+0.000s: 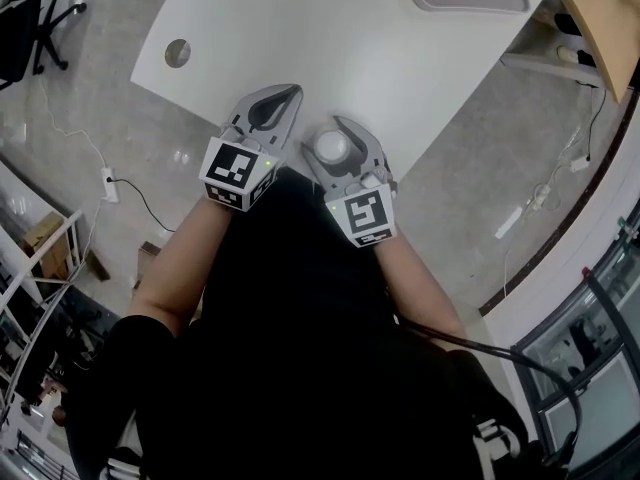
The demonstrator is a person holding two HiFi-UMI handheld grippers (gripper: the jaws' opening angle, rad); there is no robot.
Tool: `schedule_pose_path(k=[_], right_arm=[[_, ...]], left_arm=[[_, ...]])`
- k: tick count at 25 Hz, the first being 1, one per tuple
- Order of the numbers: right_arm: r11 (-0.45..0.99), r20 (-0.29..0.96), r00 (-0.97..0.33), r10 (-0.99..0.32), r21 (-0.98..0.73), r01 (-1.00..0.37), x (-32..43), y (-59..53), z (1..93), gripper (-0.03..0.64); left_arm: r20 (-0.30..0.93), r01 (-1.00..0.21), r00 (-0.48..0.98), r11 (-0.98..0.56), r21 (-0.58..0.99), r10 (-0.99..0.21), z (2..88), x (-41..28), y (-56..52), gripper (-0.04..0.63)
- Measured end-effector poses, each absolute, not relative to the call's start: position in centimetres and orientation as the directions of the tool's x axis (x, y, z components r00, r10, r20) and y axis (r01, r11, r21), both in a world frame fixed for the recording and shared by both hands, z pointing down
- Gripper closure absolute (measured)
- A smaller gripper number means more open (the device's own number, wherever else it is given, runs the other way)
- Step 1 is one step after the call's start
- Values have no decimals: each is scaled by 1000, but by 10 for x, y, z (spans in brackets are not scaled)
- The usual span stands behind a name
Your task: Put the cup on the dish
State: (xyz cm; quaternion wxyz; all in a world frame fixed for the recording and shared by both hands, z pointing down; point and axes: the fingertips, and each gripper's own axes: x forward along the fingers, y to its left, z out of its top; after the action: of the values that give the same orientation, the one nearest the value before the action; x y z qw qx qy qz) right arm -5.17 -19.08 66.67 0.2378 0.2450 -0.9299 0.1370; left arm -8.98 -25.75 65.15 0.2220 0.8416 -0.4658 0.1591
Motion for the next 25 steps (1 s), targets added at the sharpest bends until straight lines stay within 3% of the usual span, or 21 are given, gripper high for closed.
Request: schedule_pose_path(k=[25], right_arm=[[628,298,-606,-737,-31,-778,29,-275,416,351]], left_arm=[[184,-739,670,-670,68,-720,407,-15,-321,588]])
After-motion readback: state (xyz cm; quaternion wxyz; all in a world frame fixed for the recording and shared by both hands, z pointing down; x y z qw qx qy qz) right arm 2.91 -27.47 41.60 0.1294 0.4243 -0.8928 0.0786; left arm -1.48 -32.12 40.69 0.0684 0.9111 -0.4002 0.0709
